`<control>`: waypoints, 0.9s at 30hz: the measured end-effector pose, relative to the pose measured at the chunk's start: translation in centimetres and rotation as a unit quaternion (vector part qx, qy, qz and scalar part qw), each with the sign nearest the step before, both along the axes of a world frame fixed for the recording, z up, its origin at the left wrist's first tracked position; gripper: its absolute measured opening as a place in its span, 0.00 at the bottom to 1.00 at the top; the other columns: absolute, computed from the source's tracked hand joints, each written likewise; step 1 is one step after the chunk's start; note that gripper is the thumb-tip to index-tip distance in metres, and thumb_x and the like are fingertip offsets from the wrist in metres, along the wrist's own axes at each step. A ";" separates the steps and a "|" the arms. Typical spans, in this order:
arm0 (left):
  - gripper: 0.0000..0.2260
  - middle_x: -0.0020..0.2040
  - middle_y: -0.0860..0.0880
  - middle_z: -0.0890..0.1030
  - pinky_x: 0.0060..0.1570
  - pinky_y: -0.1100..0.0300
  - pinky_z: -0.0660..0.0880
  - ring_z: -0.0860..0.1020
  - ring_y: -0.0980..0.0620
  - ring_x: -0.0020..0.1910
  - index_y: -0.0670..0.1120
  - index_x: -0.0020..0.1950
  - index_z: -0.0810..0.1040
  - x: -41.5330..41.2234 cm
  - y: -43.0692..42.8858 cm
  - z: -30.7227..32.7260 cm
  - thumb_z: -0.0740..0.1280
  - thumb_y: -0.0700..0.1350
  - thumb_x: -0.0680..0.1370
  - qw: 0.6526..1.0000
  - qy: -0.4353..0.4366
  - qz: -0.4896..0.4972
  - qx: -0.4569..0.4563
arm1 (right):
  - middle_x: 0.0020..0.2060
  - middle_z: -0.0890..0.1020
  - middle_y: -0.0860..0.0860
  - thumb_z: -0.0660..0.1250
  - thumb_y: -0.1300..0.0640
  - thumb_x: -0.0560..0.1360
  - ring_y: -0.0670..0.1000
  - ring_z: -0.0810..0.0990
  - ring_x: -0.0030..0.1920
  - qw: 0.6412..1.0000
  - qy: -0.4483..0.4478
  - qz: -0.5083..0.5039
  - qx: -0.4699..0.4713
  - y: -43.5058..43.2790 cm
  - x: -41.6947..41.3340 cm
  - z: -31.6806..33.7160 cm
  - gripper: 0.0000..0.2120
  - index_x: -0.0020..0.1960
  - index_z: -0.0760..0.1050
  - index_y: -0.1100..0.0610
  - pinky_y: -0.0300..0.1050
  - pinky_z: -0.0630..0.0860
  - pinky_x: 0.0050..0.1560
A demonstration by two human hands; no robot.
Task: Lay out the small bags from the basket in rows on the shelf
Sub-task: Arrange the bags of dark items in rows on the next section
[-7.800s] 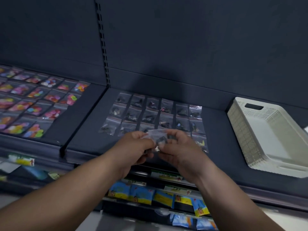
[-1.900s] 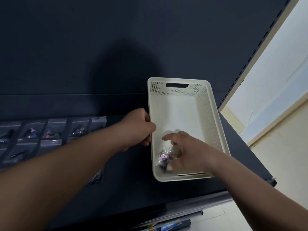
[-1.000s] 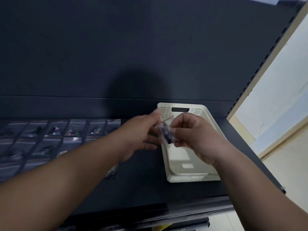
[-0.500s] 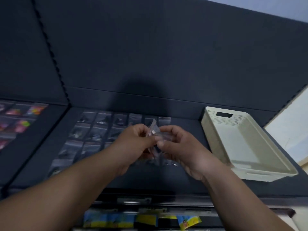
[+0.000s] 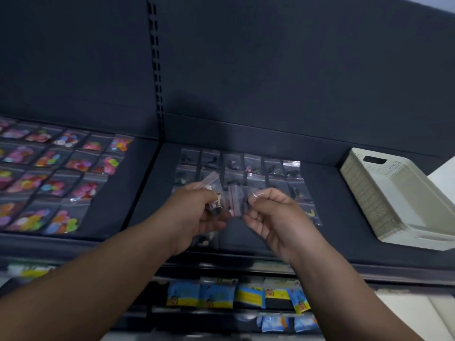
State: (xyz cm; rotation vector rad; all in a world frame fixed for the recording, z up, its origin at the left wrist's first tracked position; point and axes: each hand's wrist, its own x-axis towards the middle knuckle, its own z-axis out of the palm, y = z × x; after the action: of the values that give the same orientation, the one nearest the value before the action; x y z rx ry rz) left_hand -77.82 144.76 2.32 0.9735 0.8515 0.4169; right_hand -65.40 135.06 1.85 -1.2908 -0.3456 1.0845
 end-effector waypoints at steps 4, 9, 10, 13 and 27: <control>0.07 0.41 0.45 0.82 0.35 0.60 0.78 0.80 0.49 0.38 0.43 0.52 0.77 -1.7 -0.1 -0.5 0.68 0.39 0.74 0.999 -0.019 -0.038 0.005 | 0.33 0.80 0.53 0.64 0.72 0.72 0.48 0.80 0.32 0.999 0.027 -0.011 -0.014 0.5 -2.0 -0.8 0.11 0.40 0.71 0.57 0.42 0.81 0.40; 0.11 0.42 0.44 0.80 0.36 0.58 0.75 0.78 0.49 0.37 0.43 0.50 0.77 -2.4 0.3 -0.8 0.70 0.32 0.71 0.998 0.015 -0.010 0.066 | 0.37 0.77 0.56 0.66 0.65 0.74 0.54 0.74 0.39 0.999 0.028 0.036 -0.016 0.8 -3.3 -1.0 0.07 0.40 0.72 0.56 0.44 0.81 0.40; 0.11 0.41 0.44 0.79 0.34 0.59 0.75 0.78 0.50 0.36 0.44 0.48 0.76 -2.5 0.5 -0.9 0.70 0.32 0.71 0.997 0.020 -0.007 0.073 | 0.40 0.77 0.56 0.66 0.63 0.75 0.56 0.72 0.42 0.999 0.026 0.034 -0.022 0.8 -3.4 -1.1 0.07 0.39 0.74 0.55 0.44 0.80 0.39; 0.10 0.39 0.46 0.78 0.34 0.60 0.74 0.77 0.49 0.38 0.45 0.44 0.75 -2.9 0.6 -1.1 0.70 0.32 0.71 0.996 0.020 0.004 0.088 | 0.38 0.79 0.54 0.67 0.62 0.74 0.55 0.72 0.42 0.998 0.048 -0.001 -0.032 0.9 -3.6 -1.6 0.10 0.35 0.76 0.53 0.44 0.78 0.39; 0.11 0.35 0.48 0.76 0.39 0.54 0.81 0.79 0.52 0.32 0.45 0.40 0.71 -2.7 0.3 -0.1 0.65 0.29 0.74 0.995 0.000 0.019 0.100 | 0.35 0.79 0.51 0.68 0.70 0.71 0.47 0.78 0.32 0.997 0.007 0.069 -0.037 -0.9 -4.0 -1.3 0.13 0.51 0.73 0.57 0.38 0.76 0.33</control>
State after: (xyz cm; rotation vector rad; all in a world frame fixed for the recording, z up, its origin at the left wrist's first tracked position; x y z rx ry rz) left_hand -80.53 145.06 2.24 1.1429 0.8407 0.5422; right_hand -69.37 134.16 0.52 -1.3401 -0.3919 1.2322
